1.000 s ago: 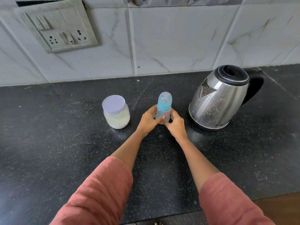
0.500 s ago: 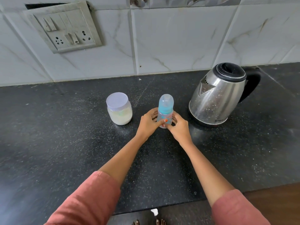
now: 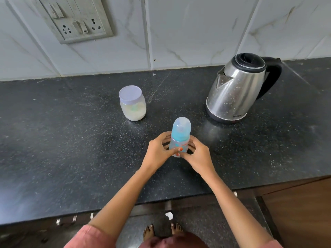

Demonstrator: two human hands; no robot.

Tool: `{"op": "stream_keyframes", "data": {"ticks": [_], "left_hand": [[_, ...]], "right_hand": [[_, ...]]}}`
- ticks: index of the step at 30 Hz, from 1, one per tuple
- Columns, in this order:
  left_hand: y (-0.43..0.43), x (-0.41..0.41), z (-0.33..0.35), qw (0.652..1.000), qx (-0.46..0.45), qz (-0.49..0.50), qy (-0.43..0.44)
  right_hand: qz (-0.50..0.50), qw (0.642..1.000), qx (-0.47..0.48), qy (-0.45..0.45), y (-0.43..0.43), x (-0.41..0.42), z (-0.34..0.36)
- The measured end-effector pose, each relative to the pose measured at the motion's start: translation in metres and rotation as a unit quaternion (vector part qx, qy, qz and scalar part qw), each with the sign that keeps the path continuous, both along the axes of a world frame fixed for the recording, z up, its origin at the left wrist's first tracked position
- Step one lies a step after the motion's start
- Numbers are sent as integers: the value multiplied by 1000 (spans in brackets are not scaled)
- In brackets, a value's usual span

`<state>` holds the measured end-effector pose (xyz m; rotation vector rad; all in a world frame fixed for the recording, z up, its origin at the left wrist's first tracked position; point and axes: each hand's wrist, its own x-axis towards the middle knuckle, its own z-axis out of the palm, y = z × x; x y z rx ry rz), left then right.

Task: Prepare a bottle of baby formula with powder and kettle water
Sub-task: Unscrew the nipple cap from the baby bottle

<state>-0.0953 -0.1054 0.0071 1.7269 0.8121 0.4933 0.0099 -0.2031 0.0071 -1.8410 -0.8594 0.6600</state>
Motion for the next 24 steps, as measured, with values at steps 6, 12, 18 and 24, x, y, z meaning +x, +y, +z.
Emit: {"op": "stream_keyframes", "data": {"ticks": [6, 12, 18, 24], "left_hand": [[-18, -14, -10, 1000, 0, 12, -8], [-21, -20, -15, 1000, -5, 12, -13], [-21, -22, -16, 1000, 6, 2, -16], [-21, -23, -21, 999, 24, -9, -26]], "right_hand": [[12, 1000, -22, -14, -11, -11, -13], [25, 999, -29, -36, -12, -14, -15], [49, 996, -58, -47, -15, -13, -8], [67, 991, -105, -52, -18, 1, 30]]}}
